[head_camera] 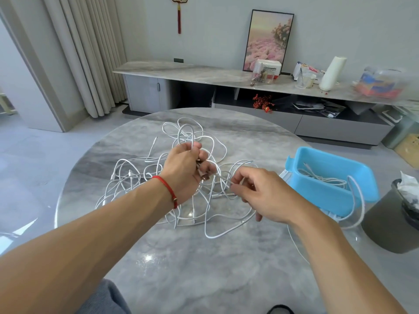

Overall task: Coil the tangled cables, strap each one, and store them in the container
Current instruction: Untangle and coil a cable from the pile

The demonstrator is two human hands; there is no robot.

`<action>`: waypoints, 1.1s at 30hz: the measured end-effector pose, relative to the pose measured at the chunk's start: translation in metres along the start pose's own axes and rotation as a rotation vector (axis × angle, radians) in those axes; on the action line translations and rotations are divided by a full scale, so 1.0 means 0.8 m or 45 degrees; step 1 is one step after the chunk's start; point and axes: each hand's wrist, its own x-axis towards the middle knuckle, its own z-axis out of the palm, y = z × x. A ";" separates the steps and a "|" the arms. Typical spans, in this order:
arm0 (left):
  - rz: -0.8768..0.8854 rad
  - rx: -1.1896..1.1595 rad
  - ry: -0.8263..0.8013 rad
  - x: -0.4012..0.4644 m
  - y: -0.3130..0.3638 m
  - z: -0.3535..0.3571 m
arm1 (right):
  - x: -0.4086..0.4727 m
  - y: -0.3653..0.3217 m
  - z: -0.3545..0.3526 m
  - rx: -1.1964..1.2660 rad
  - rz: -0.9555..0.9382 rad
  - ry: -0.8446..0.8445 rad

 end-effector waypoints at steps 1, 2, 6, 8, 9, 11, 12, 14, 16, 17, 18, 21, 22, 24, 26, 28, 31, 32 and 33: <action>-0.030 0.028 0.006 0.000 0.000 0.000 | 0.000 -0.002 0.000 -0.052 -0.036 -0.004; -0.055 0.067 0.004 0.000 0.000 0.001 | 0.000 -0.004 0.000 -0.117 -0.067 0.009; -0.170 0.236 -0.049 -0.006 -0.002 0.003 | -0.004 -0.011 -0.004 -0.446 -0.145 0.114; -0.255 0.374 -0.105 -0.010 -0.003 0.005 | -0.006 -0.015 -0.004 -0.489 -0.163 0.118; -0.287 0.422 -0.136 -0.012 -0.004 0.006 | -0.007 -0.016 -0.004 -0.483 -0.174 0.108; -0.347 0.456 -0.189 -0.014 -0.005 0.006 | -0.007 -0.018 -0.005 -0.455 -0.197 0.075; -0.380 0.461 -0.216 -0.015 -0.005 0.006 | -0.007 -0.019 -0.004 -0.450 -0.204 0.056; -0.439 0.492 -0.276 -0.016 -0.006 0.005 | -0.008 -0.023 -0.002 -0.453 -0.210 0.025; -0.481 0.527 -0.330 -0.018 -0.009 0.004 | -0.008 -0.027 0.002 -0.449 -0.227 0.000; -0.489 0.537 -0.352 -0.020 -0.011 0.004 | -0.008 -0.029 0.005 -0.455 -0.233 -0.004; -0.479 0.561 -0.372 -0.021 -0.014 0.005 | -0.008 -0.031 0.007 -0.464 -0.233 0.000; -0.394 0.698 -0.388 -0.024 -0.022 0.007 | -0.007 -0.033 0.011 -0.462 -0.225 0.036; -0.380 0.724 -0.380 -0.024 -0.023 0.007 | -0.007 -0.033 0.012 -0.467 -0.231 0.044; -0.381 0.769 -0.372 -0.024 -0.025 0.006 | -0.008 -0.034 0.014 -0.488 -0.259 0.060; -0.358 0.854 -0.367 -0.025 -0.025 0.004 | -0.008 -0.035 0.016 -0.495 -0.281 0.073; -0.310 0.968 -0.381 -0.027 -0.026 0.005 | -0.007 -0.036 0.017 -0.446 -0.266 0.113; -0.316 1.014 -0.379 -0.032 -0.029 0.010 | -0.001 -0.033 0.016 -0.265 -0.190 0.178; -0.317 1.009 -0.359 -0.031 -0.030 0.012 | 0.001 -0.031 0.015 -0.194 -0.180 0.191; -0.318 1.009 -0.348 -0.030 -0.031 0.013 | 0.002 -0.029 0.013 -0.138 -0.175 0.195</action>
